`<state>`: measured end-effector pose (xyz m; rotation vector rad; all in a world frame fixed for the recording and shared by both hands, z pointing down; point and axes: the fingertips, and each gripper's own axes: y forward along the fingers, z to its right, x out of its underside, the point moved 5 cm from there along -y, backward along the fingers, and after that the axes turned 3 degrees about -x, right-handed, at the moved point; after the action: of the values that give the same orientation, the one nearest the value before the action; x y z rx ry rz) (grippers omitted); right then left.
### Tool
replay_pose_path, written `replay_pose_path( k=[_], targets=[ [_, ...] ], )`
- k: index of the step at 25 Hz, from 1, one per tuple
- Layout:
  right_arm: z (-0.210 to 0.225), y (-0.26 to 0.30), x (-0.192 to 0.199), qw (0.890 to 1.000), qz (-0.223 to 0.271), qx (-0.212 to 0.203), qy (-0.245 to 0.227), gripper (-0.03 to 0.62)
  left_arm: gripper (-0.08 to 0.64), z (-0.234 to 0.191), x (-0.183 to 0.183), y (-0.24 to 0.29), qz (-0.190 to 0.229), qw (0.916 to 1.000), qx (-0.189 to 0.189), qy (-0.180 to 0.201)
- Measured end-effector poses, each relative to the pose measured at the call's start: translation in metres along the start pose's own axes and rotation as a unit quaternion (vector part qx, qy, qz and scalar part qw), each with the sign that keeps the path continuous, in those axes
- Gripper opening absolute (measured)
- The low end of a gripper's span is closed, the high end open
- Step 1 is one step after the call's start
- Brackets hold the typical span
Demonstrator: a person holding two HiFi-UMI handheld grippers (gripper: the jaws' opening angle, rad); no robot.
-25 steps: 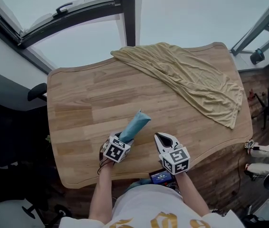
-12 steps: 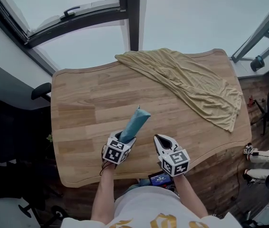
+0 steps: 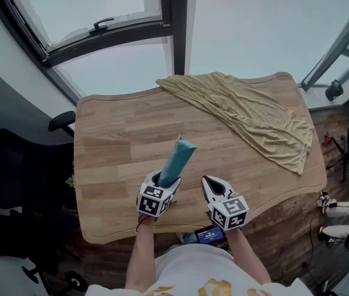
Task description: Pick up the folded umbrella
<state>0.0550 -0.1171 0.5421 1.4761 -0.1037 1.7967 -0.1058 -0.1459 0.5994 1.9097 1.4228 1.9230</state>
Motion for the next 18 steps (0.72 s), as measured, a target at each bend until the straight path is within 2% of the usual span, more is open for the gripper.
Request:
replay_pose_path(
  k=[8, 11, 18],
  targets=[
    [-0.014, -0.013, -0.012, 0.999, 0.027, 0.015, -0.013, 0.009, 0.259, 0.005, -0.012, -0.033, 0.065, 0.9978, -0.017, -0.002],
    [-0.022, -0.021, -0.017, 0.999, 0.046, 0.005, -0.006, 0.009, 0.259, 0.008, -0.018, -0.045, 0.093, 0.9955, -0.022, 0.003],
    [-0.038, -0.035, -0.035, 0.996, 0.07, 0.014, -0.052, 0.009, 0.259, 0.019, -0.029, -0.071, 0.145, 0.9891, -0.022, -0.005]
  ],
)
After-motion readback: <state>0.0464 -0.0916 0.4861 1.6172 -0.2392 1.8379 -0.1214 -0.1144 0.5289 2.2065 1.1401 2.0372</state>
